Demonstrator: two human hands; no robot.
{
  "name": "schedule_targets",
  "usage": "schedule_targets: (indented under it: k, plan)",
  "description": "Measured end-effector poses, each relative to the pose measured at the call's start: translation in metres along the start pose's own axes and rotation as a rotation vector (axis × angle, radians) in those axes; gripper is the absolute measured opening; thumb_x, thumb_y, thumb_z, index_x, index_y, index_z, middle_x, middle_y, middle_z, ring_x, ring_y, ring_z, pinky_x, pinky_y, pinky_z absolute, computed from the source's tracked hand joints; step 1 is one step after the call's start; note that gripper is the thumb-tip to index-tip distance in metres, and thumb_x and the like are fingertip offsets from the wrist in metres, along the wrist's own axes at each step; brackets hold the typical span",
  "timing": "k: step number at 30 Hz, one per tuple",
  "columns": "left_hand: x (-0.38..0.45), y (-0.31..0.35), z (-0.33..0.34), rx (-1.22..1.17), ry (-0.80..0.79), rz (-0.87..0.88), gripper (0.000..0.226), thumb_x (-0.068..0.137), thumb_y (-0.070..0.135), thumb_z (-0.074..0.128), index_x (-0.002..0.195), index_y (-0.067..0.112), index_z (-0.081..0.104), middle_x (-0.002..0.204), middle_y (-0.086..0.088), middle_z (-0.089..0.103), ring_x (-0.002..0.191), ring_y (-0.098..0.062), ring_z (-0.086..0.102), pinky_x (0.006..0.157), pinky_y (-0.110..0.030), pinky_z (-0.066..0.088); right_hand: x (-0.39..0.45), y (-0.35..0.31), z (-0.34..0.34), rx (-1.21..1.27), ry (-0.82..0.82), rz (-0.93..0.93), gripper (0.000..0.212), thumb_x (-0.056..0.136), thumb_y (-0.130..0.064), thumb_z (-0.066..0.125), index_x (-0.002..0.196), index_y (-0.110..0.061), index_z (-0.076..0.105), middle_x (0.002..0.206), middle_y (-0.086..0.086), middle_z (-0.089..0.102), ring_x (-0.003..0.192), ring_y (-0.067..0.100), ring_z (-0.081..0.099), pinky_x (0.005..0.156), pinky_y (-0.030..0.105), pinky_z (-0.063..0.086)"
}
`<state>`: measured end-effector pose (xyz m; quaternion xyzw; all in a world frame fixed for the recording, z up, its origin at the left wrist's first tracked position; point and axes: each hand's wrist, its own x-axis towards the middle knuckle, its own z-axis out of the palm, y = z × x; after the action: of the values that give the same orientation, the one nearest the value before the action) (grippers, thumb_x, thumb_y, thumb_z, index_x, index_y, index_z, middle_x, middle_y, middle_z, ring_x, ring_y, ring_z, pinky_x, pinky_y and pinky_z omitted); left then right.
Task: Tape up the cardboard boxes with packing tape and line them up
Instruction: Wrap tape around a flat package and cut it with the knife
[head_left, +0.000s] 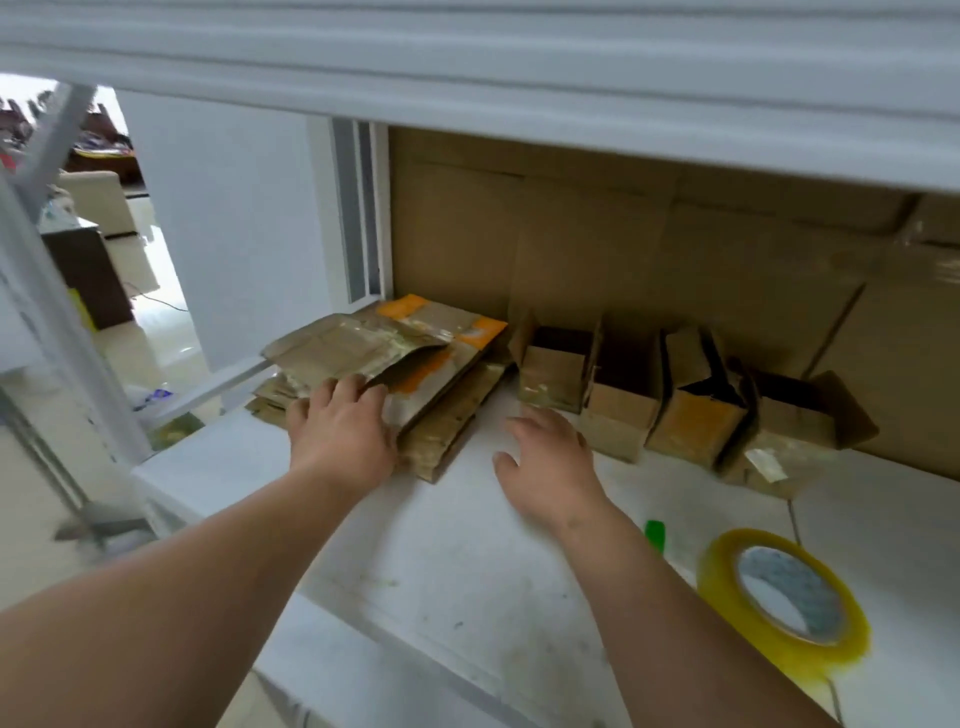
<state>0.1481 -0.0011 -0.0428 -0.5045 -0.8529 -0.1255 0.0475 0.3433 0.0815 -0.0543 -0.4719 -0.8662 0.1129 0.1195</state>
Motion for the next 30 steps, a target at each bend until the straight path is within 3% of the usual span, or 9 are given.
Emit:
schedule_targets:
  k: [4, 11, 17, 20, 24, 27, 30]
  plan:
    - [0.023, -0.036, 0.000, 0.059, 0.024, 0.083, 0.061, 0.096, 0.041, 0.046, 0.152, 0.031, 0.024, 0.160, -0.001, 0.023, 0.147, -0.028, 0.015, 0.119, -0.050, 0.014, 0.011, -0.033, 0.021, -0.067, -0.035, 0.009, 0.056, 0.100, -0.043, 0.041, 0.153, -0.030, 0.029, 0.166, -0.006, 0.010, 0.153, 0.017, 0.000, 0.123, 0.047, 0.004]
    - [0.063, -0.071, 0.006, -0.011, -0.144, 0.098, 0.072, 0.099, 0.049, 0.038, 0.158, 0.031, 0.001, 0.166, 0.003, -0.002, 0.152, -0.028, -0.006, 0.121, -0.053, 0.010, 0.018, -0.063, 0.040, -0.061, -0.014, 0.080, 0.052, 0.099, -0.039, 0.044, 0.150, -0.029, 0.036, 0.165, -0.004, 0.013, 0.152, 0.018, 0.000, 0.124, 0.046, 0.001]
    - [0.069, -0.080, 0.012, -0.217, -0.202, 0.112, 0.054, 0.106, 0.040, 0.024, 0.157, 0.024, 0.021, 0.163, 0.000, 0.023, 0.152, -0.029, 0.008, 0.120, -0.048, 0.023, 0.012, -0.072, 0.047, 0.003, 0.029, 0.130, 0.049, 0.097, -0.034, 0.046, 0.146, -0.028, 0.043, 0.161, -0.002, 0.021, 0.149, 0.021, 0.008, 0.121, 0.040, 0.009]
    - [0.066, -0.080, 0.001, -0.385, -0.080, 0.042, 0.049, 0.107, 0.036, 0.025, 0.153, 0.022, 0.033, 0.154, -0.010, 0.040, 0.151, -0.026, 0.016, 0.117, -0.046, 0.027, 0.007, -0.074, 0.050, 0.046, 0.069, 0.156, 0.048, 0.098, -0.033, 0.049, 0.145, -0.028, 0.044, 0.159, -0.003, 0.026, 0.148, 0.020, 0.013, 0.120, 0.038, 0.014]
    - [0.065, -0.076, -0.012, -0.590, 0.069, -0.022, 0.047, 0.107, 0.037, 0.028, 0.150, 0.024, 0.040, 0.152, -0.010, 0.043, 0.150, -0.025, 0.020, 0.116, -0.048, 0.030, 0.002, -0.076, 0.050, 0.122, 0.101, 0.198, 0.049, 0.098, -0.033, 0.051, 0.147, -0.028, 0.044, 0.157, -0.005, 0.030, 0.147, 0.017, 0.017, 0.121, 0.037, 0.020]
    - [0.063, -0.073, -0.017, -0.694, 0.103, -0.076, 0.045, 0.106, 0.038, 0.029, 0.148, 0.027, 0.042, 0.149, -0.011, 0.046, 0.136, -0.032, 0.042, 0.107, -0.045, 0.039, -0.003, -0.081, 0.049, 0.168, 0.138, 0.190, 0.056, 0.099, -0.030, 0.051, 0.152, -0.029, 0.033, 0.159, -0.007, 0.026, 0.147, 0.015, 0.017, 0.122, 0.034, 0.019]
    - [0.052, -0.072, -0.017, -0.693, 0.113, -0.074, 0.043, 0.106, 0.034, 0.033, 0.145, 0.024, 0.048, 0.139, -0.012, 0.055, 0.125, -0.032, 0.051, 0.097, -0.039, 0.042, -0.005, -0.091, 0.045, 0.181, 0.176, 0.111, 0.071, 0.096, -0.023, 0.051, 0.156, -0.032, 0.014, 0.163, -0.008, 0.011, 0.148, 0.017, 0.013, 0.123, 0.035, 0.017]
